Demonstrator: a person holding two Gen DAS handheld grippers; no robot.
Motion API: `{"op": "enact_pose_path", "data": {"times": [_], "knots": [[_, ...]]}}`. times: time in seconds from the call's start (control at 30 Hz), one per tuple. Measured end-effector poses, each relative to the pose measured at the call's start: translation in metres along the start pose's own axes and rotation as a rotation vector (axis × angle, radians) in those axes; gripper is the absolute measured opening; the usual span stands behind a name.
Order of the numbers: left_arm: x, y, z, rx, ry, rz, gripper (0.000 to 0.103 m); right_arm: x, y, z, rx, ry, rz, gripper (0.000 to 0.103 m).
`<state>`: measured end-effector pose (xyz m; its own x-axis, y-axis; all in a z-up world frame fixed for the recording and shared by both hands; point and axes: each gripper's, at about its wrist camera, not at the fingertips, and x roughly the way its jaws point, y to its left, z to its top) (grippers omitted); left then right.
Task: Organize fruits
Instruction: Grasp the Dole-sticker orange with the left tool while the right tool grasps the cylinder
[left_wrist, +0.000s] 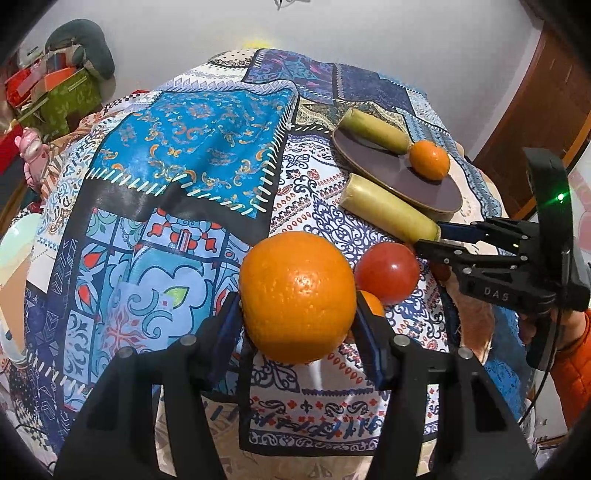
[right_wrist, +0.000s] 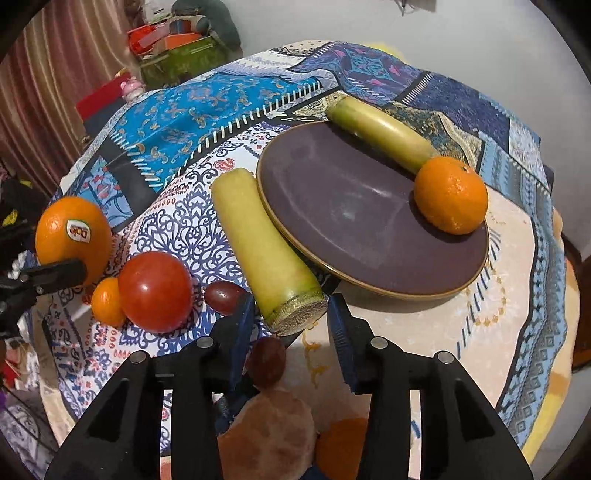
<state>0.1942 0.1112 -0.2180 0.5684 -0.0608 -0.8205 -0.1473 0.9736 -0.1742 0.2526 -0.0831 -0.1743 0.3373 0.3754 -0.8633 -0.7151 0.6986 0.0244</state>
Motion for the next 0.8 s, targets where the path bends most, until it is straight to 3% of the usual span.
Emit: {"op": "enact_pose_path", "data": {"times": [0.4, 0.8], "knots": [[-0.023, -0.004, 0.0, -0.003, -0.041, -0.004, 0.057, -0.039, 0.016, -0.011, 0.004, -0.06, 0.017, 0.033], [-0.047, -0.013, -0.013, 0.017, -0.071, -0.022, 0.057, -0.076, 0.029, -0.061, 0.041, 0.005, -0.001, 0.031]]}}
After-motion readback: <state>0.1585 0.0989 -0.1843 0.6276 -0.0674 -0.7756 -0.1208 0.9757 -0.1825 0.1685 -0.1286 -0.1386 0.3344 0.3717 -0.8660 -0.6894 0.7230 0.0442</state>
